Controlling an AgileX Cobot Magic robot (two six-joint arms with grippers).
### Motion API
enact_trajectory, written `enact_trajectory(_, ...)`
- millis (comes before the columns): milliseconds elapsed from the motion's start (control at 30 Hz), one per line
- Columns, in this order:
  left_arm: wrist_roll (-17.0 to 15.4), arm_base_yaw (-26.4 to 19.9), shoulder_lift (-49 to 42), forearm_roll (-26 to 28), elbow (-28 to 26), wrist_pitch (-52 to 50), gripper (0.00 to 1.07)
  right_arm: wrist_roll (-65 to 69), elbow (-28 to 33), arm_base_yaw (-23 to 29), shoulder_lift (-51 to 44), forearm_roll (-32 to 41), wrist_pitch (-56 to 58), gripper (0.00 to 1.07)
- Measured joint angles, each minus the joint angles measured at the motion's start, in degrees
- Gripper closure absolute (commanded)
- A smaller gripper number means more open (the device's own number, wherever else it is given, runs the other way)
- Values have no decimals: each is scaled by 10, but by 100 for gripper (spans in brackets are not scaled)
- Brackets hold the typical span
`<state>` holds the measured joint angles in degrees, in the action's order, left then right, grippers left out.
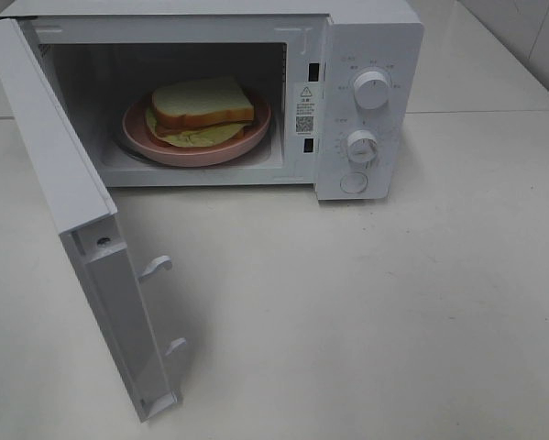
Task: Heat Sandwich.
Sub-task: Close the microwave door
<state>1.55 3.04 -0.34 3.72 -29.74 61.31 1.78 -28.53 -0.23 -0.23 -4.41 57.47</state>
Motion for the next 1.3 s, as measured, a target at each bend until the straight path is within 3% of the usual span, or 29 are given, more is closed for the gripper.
enact_trajectory(533, 0, 0, 0, 0, 0, 0, 7, 0, 0, 0, 0, 0, 0, 31)
enact_trajectory(833, -1, 0, 23, 1, -13, -14, 16, 1, 0, 0, 0, 0, -1, 31)
enact_trajectory(867, -1, 0, 45, 1, -19, -30, 20, 1, 0, 0, 0, 0, -1, 31)
enact_trajectory(933, -1, 0, 68, 0, -21, -45, 37, 1, 0, 0, 0, 0, -1, 31)
enact_trajectory(967, -1, 0, 68, 0, -21, -45, 37, 1, 0, 0, 0, 0, -1, 31)
enact_trajectory(1000, -1, 0, 78, 0, -21, -51, 45, 1, 0, 0, 0, 0, -1, 31)
enact_trajectory(1033, -1, 0, 103, 0, -21, -62, 64, 1, 0, 0, 0, 0, -1, 31)
enact_trajectory(1100, -1, 0, 129, 0, -21, -77, 79, 1, 0, 0, 0, 0, -1, 31)
enact_trajectory(1133, -1, 0, 129, 0, -21, -77, 79, 1, 0, 0, 0, 0, -1, 31)
enact_trajectory(1167, -1, 0, 151, 0, -21, -89, 92, 1, 0, 0, 0, 0, -1, 31)
enact_trajectory(1233, -1, 0, 178, -1, -21, -107, 103, 1, 0, 0, 0, 0, -1, 31)
enact_trajectory(1300, -1, 0, 201, -1, -21, -130, 107, 1, 0, 0, 0, 0, -1, 31)
